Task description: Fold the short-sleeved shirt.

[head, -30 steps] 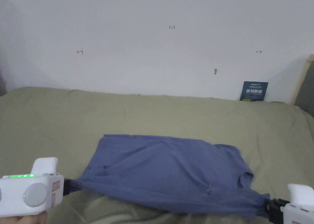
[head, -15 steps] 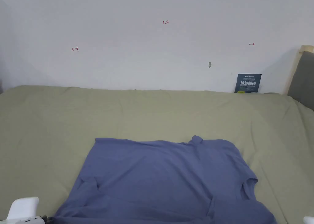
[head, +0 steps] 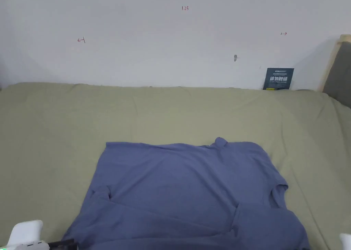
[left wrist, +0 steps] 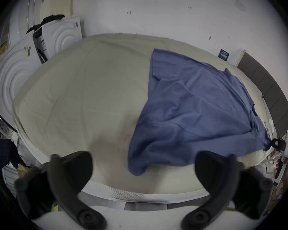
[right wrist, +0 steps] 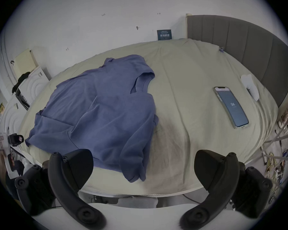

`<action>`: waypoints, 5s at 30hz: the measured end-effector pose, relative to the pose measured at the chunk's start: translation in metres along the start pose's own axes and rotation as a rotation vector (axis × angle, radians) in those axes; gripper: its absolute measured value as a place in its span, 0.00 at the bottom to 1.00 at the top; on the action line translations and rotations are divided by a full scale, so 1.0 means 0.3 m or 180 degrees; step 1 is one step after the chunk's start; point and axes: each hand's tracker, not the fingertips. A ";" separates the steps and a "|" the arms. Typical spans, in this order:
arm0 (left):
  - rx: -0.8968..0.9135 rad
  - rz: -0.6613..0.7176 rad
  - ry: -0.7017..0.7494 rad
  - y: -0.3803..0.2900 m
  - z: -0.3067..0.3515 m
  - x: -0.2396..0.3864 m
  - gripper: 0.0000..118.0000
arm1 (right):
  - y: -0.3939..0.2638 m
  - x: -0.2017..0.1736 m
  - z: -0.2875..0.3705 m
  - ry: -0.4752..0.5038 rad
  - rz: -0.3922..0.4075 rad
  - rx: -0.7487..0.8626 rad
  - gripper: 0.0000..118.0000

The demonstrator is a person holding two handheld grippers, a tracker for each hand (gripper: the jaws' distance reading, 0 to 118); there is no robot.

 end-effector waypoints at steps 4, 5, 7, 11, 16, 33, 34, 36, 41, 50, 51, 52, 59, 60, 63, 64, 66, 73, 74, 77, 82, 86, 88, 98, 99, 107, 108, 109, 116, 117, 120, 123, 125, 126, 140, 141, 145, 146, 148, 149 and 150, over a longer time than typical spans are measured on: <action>0.0151 0.0139 -0.0107 0.023 0.104 -0.012 0.93 | 0.014 -0.027 0.034 0.0060 0.0100 -0.0025 1.00; 0.0232 0.0111 -0.0115 0.017 0.133 -0.010 0.79 | 0.012 -0.033 0.049 0.0112 0.0099 -0.0005 0.91; 0.0349 0.0003 -0.0135 0.007 0.161 -0.020 0.12 | 0.005 -0.055 0.087 0.0234 0.0103 0.0156 0.33; 0.0295 -0.0011 -0.0030 -0.025 0.147 -0.038 0.00 | -0.014 -0.062 0.131 0.0199 0.0229 0.0260 0.00; 0.0178 0.0229 -0.0065 -0.043 0.117 -0.081 0.00 | -0.045 -0.034 0.101 0.0149 0.0281 0.0271 0.00; -0.0188 0.0127 -0.0073 0.030 -0.118 -0.014 0.89 | -0.038 -0.030 0.064 0.0187 0.0273 0.0181 0.00; -0.0251 0.0093 -0.0071 0.027 -0.122 -0.007 0.77 | -0.038 -0.029 0.060 0.0186 0.0267 0.0175 0.00; -0.0267 0.0088 -0.0089 0.010 -0.112 0.010 0.30 | -0.036 -0.017 0.049 0.0198 0.0243 0.0150 0.00; -0.0229 0.0059 -0.0148 0.011 -0.084 -0.004 0.00 | -0.034 -0.004 0.037 0.0199 0.0282 0.0106 0.00; -0.0188 -0.0041 -0.0114 -0.002 0.002 0.065 0.00 | -0.023 0.030 -0.011 0.0148 0.0196 0.0010 1.00; -0.0195 -0.0061 -0.0104 -0.006 0.006 0.073 0.00 | -0.025 0.039 -0.022 0.0151 0.0209 0.0034 1.00; -0.0193 -0.0063 -0.0105 0.013 -0.001 0.058 0.00 | -0.026 0.034 -0.041 0.0183 0.0228 -0.0067 1.00; -0.0254 -0.0031 -0.0092 0.030 -0.035 0.039 0.00 | -0.071 0.035 -0.112 0.0265 0.0411 -0.0185 0.11; -0.0259 -0.0029 -0.0100 0.031 -0.040 0.036 0.00 | -0.064 0.030 -0.107 0.0355 0.0396 -0.0210 0.08; -0.0271 -0.0057 -0.0084 0.031 -0.044 0.035 0.00 | -0.066 0.028 -0.088 0.0306 0.0394 -0.0140 0.06; -0.0270 -0.0058 -0.0094 0.033 -0.043 0.033 0.00 | -0.051 0.025 -0.070 0.0309 0.0389 -0.0133 0.06; -0.0253 -0.0057 -0.0112 0.046 -0.034 0.030 0.00 | -0.041 0.017 -0.045 0.0313 0.0394 -0.0068 0.06; -0.0086 -0.0102 -0.0189 0.160 -0.001 0.043 0.00 | 0.096 -0.011 0.006 0.0337 0.0436 0.0120 0.06; -0.0059 -0.0130 -0.0188 0.185 -0.003 0.049 0.00 | 0.123 -0.020 0.008 0.0339 0.0440 0.0161 0.06; 0.0022 -0.0158 -0.0198 0.266 -0.018 0.070 0.00 | 0.218 -0.057 0.009 0.0318 0.0485 0.0244 0.06; 0.0090 -0.0179 -0.0215 0.418 -0.068 0.104 0.00 | 0.366 -0.105 -0.040 0.0253 0.0584 0.0316 0.06; 0.0086 -0.0105 -0.0245 0.525 -0.135 0.131 0.00 | 0.478 -0.123 -0.118 0.0202 0.0578 0.0325 0.06; 0.0066 -0.0124 -0.0235 0.560 -0.175 0.153 0.00 | 0.522 -0.129 -0.166 0.0178 0.0616 0.0289 0.06; -0.0100 -0.0228 -0.0144 0.686 -0.386 0.234 0.00 | 0.650 -0.118 -0.427 -0.0016 0.0607 -0.0023 0.06; -0.0117 -0.0277 -0.0103 0.689 -0.399 0.242 0.00 | 0.653 -0.120 -0.447 -0.0023 0.0613 -0.0062 0.06; -0.0259 -0.0255 0.0038 0.599 -0.458 0.204 0.94 | 0.599 -0.089 -0.511 -0.0207 0.0345 -0.0273 1.00; -0.0296 -0.0228 0.0043 0.562 -0.439 0.186 0.93 | 0.593 -0.075 -0.497 -0.0175 0.0340 -0.0283 1.00; -0.0295 -0.0210 0.0022 0.522 -0.415 0.165 0.93 | 0.580 -0.062 -0.475 -0.0133 0.0301 -0.0284 1.00; -0.0158 0.0016 -0.0140 0.454 -0.240 0.066 0.09 | 0.384 -0.044 -0.282 0.0167 0.0142 -0.0122 0.27; -0.0192 0.0011 -0.0131 0.427 -0.243 0.067 0.00 | 0.356 -0.044 -0.278 0.0078 0.0150 -0.0114 0.00; -0.0266 0.0026 -0.0274 0.379 -0.260 0.047 0.00 | 0.307 -0.029 -0.264 0.0177 0.0119 -0.0155 0.00; -0.0219 0.0107 -0.0437 0.384 -0.283 0.041 0.35 | 0.289 -0.019 -0.267 0.0165 0.0148 -0.0173 0.00; -0.0426 0.0127 -0.0396 0.413 -0.342 0.050 0.98 | 0.294 -0.039 -0.248 0.0188 0.0141 -0.0181 0.00; -0.0074 0.0023 -0.0542 0.430 -0.361 0.064 0.95 | 0.296 -0.038 -0.249 0.0185 0.0137 -0.0178 0.00; -0.0350 -0.0190 -0.0322 0.456 -0.409 0.119 0.00 | 0.324 -0.017 -0.289 0.0102 0.0236 -0.0207 0.00; -0.0363 -0.0189 -0.0322 0.465 -0.410 0.122 0.00 | 0.326 -0.014 -0.287 0.0104 0.0216 -0.0181 0.00; -0.0322 -0.0245 -0.0257 0.448 -0.361 0.163 0.00 | 0.347 -0.006 -0.310 0.0052 0.0158 -0.0270 0.88; -0.0330 -0.0236 -0.0245 0.445 -0.355 0.169 0.00 | 0.348 -0.003 -0.330 0.0141 0.0171 -0.0382 1.00; -0.0338 -0.0220 -0.0249 0.455 -0.347 0.167 0.00 | 0.355 0.025 -0.383 0.0169 0.0183 -0.0385 1.00; -0.0338 -0.0240 -0.0235 0.452 -0.342 0.176 0.00 | 0.355 0.044 -0.424 0.0120 0.0222 -0.0473 1.00; -0.0349 -0.0260 -0.0222 0.448 -0.340 0.186 0.00 | 0.351 0.054 -0.456 0.0138 0.0245 -0.0480 0.98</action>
